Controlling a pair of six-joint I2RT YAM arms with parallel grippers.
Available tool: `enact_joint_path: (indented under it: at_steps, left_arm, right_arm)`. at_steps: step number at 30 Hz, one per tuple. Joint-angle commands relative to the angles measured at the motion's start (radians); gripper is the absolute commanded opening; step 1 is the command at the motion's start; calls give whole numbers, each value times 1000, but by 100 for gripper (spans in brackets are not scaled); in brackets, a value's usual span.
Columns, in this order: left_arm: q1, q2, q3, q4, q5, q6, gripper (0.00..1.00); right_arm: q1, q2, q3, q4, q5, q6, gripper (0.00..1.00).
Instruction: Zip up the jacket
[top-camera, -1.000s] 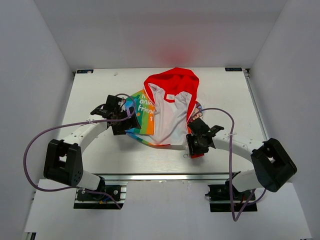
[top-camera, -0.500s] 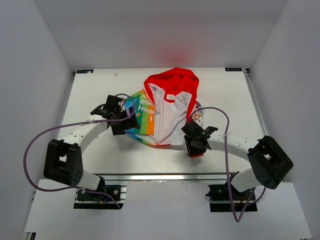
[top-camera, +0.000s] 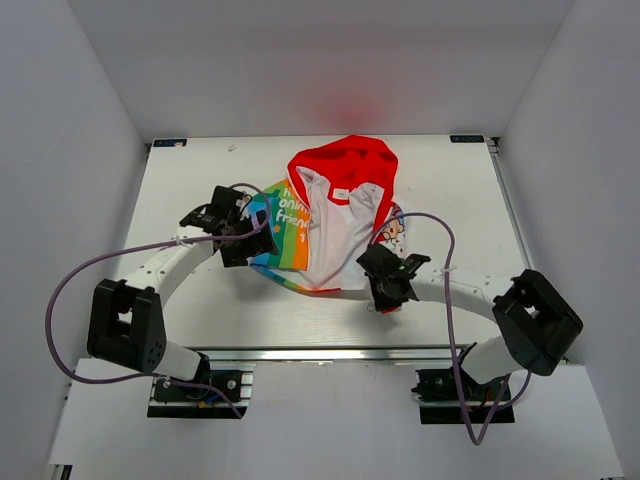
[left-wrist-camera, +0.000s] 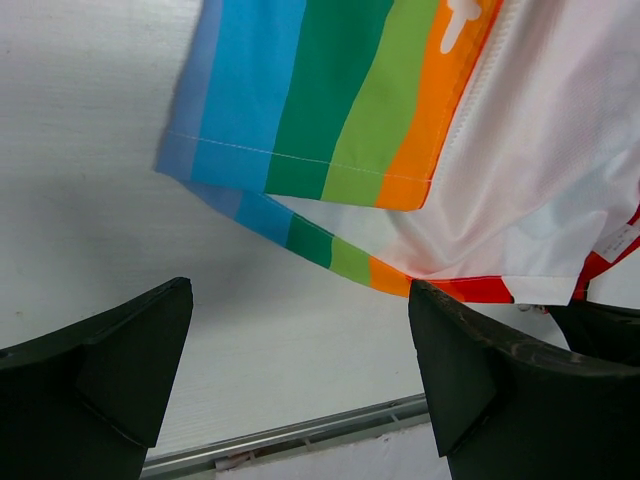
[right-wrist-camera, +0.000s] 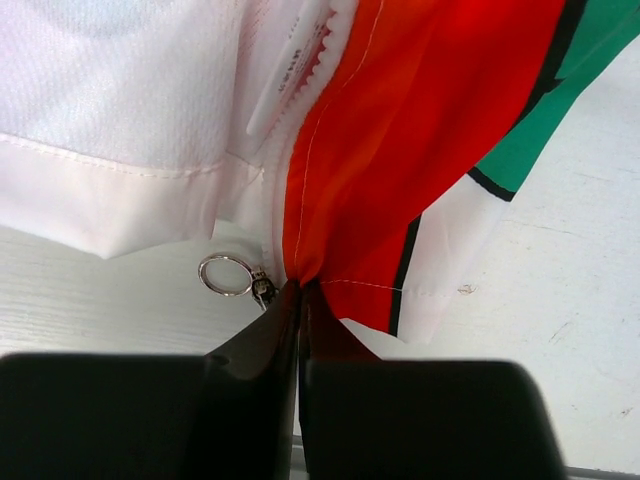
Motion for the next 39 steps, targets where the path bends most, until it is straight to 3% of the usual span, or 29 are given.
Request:
enact_joint_path:
  at_steps: [1,4,7,11,19,22,39]
  left_arm:
    - [-4,-20,59,-12,14,23,98]
    - [-10,-29,67,0,52,6,98]
    - [-88,-10,64,48,107,2,98]
    - [-252,113,175,-43,-43,6,98]
    - [-257,297,332,-69,-150,29,98]
    - [-257,366,392,-115,-206,49,91]
    - [-344,521,476,-219,-377,28,85]
  right_arm:
    - [-6,-31,9,-26,-5,-15,0]
    - [-27,-137,72,-22,-18,-55,0]
    - [-68,-220,98,-7,-24,-78,0]
    - [-141,-282,103,1,-57,-104,0]
    - [-240,-349,14,56,-193,-124,0]
    - [-253,-348,2,64,-196,-124,0]
    - [-306,-299,-53,93,-227,-140,0]
